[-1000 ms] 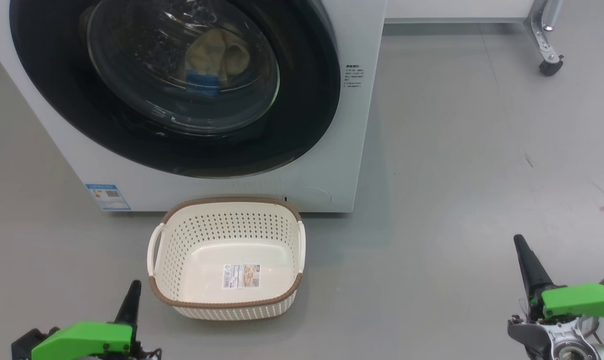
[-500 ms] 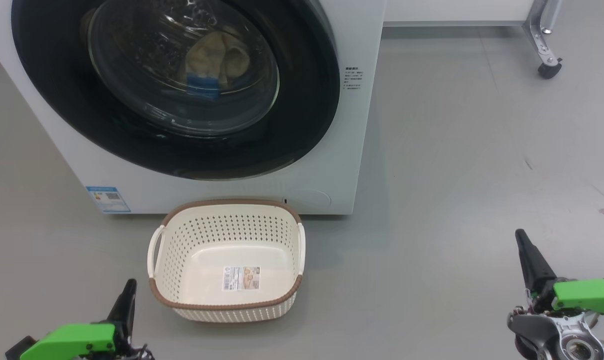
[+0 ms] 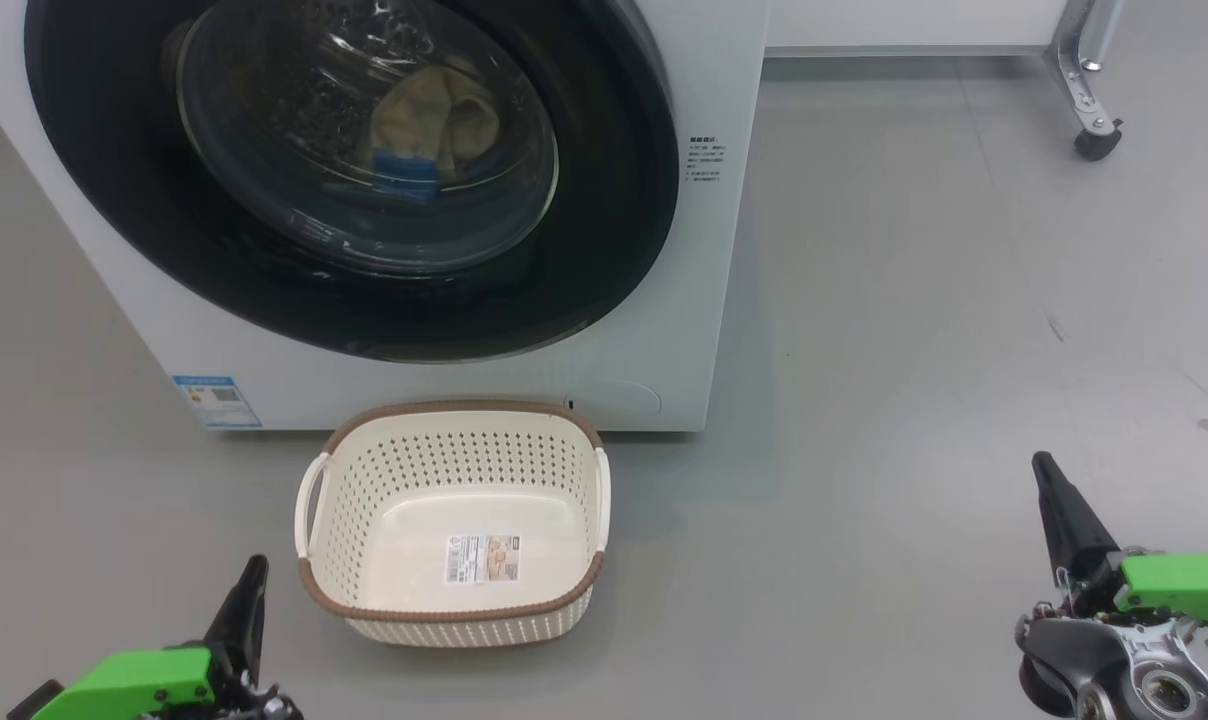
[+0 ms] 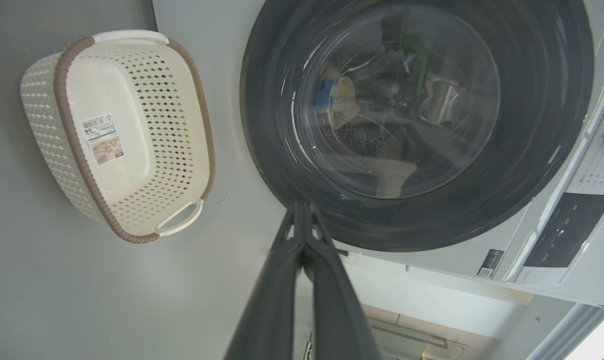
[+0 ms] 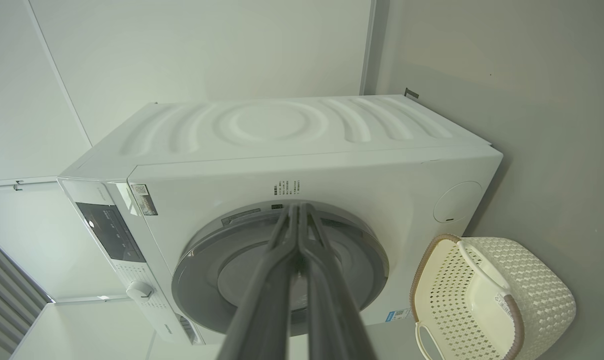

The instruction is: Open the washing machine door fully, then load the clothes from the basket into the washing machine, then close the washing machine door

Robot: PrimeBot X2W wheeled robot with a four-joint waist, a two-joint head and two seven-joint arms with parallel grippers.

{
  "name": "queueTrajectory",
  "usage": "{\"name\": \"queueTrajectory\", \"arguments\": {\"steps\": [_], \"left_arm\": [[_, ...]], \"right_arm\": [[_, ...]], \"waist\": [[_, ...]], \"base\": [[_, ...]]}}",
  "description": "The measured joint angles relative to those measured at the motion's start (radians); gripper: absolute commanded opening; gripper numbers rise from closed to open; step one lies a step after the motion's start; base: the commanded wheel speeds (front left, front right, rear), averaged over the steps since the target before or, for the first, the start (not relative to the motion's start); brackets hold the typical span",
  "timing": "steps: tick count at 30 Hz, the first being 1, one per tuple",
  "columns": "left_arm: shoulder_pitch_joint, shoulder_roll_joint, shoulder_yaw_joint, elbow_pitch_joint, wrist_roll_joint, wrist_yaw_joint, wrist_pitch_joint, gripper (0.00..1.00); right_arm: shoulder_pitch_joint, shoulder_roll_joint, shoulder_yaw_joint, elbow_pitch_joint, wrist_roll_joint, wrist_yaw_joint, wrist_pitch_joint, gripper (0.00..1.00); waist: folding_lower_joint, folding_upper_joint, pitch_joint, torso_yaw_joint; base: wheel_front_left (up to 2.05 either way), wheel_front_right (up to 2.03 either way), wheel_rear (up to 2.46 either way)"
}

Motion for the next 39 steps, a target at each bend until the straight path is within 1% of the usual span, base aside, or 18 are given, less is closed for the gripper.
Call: {"name": "queueTrajectory", "arguments": {"steps": [39], "left_arm": [[0.000,-0.002,0.005,0.000,0.000,0.000,0.000,0.00]], "right_arm": [[0.000,0.001,-0.013,0.003,-0.001,0.000,0.010,0.00]], "waist": [[0.0000,0.0000,0.000,0.000]], "base": [[0.00,0.00,0.00]]}}
